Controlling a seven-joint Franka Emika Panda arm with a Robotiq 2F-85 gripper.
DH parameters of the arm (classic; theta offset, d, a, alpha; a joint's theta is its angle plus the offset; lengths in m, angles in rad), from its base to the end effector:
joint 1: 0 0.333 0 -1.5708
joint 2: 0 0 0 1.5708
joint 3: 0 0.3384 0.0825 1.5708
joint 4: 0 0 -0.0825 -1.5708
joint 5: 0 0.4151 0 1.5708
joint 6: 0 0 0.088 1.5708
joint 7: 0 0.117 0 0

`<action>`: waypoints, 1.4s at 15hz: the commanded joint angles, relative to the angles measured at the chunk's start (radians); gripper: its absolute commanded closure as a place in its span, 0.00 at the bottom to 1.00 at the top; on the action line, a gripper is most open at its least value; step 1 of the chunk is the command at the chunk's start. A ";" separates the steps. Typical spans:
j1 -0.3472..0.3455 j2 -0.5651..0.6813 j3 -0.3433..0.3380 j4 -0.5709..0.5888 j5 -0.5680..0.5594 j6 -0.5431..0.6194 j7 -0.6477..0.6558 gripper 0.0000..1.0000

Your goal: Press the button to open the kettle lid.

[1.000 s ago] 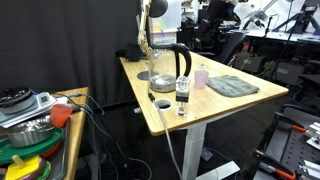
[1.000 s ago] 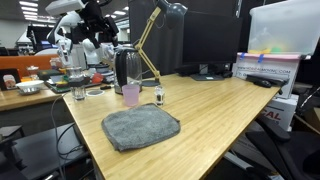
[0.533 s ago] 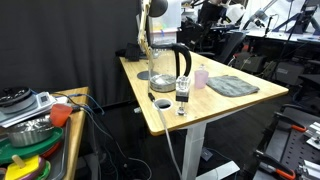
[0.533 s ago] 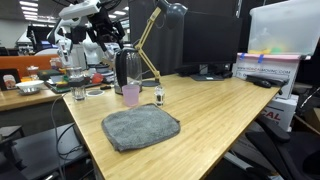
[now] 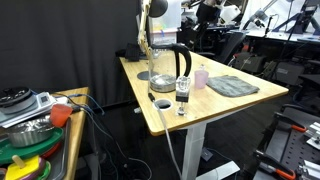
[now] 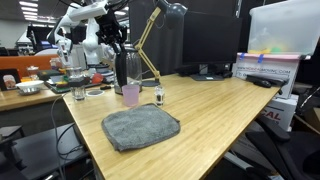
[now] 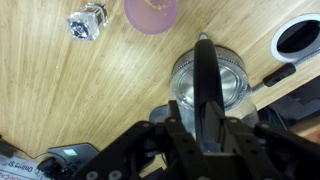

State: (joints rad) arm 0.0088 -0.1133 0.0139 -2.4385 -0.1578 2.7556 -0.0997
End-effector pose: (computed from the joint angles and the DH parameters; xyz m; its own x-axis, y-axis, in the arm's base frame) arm 0.5309 0.0180 0.3844 0.8800 0.2637 0.3950 0.2186 -0.9632 0.1561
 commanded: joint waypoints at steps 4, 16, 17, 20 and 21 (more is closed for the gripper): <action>0.001 -0.013 0.003 0.005 -0.002 0.009 0.011 1.00; 0.020 -0.034 0.006 -0.030 0.072 0.011 0.044 1.00; 0.020 -0.032 0.009 -0.032 0.074 0.016 0.050 1.00; 0.009 -0.016 0.013 -0.027 0.047 0.031 0.083 1.00; 0.007 -0.010 0.013 -0.021 0.041 0.030 0.090 1.00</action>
State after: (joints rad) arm 0.0279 -0.1337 0.0216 -2.4621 -0.1019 2.7577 -0.0367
